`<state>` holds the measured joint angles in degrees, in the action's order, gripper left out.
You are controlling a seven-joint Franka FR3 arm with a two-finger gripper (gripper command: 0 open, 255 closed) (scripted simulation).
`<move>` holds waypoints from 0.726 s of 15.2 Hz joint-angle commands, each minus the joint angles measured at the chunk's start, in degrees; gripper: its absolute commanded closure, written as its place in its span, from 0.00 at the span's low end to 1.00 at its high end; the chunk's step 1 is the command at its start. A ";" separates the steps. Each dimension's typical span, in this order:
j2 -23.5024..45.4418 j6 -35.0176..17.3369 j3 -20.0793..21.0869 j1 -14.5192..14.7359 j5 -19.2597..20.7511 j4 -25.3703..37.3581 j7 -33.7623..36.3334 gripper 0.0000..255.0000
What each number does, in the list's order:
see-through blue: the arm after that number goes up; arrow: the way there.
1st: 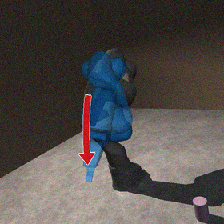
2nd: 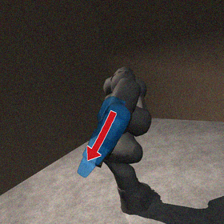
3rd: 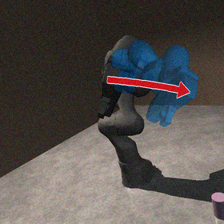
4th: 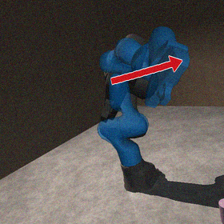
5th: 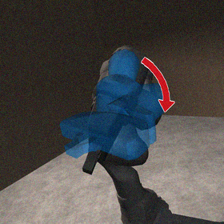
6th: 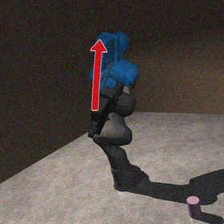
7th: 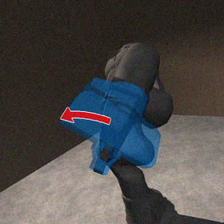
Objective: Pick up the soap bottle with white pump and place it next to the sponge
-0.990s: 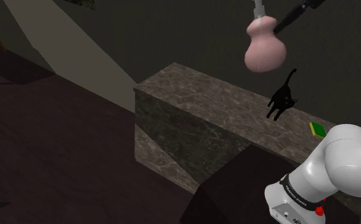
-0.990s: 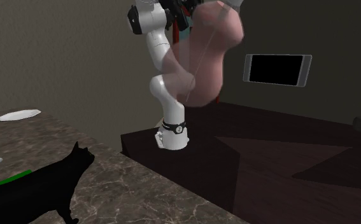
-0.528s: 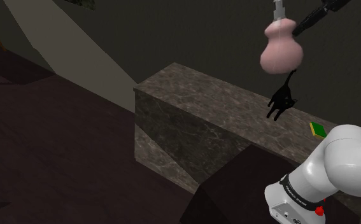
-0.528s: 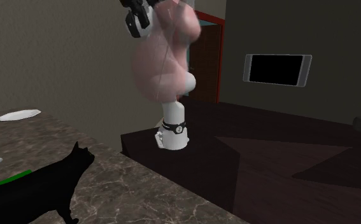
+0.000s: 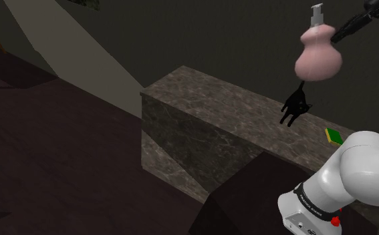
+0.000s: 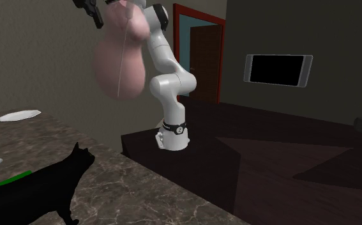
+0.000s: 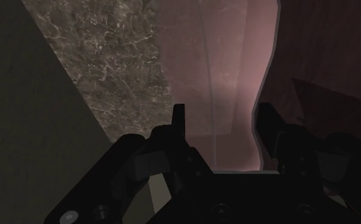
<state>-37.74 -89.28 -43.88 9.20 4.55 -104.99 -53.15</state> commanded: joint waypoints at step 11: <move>3.23 9.64 -19.47 6.40 2.84 16.19 -15.46 1.00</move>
<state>-34.70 -80.24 -61.37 14.73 7.07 -90.11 -67.13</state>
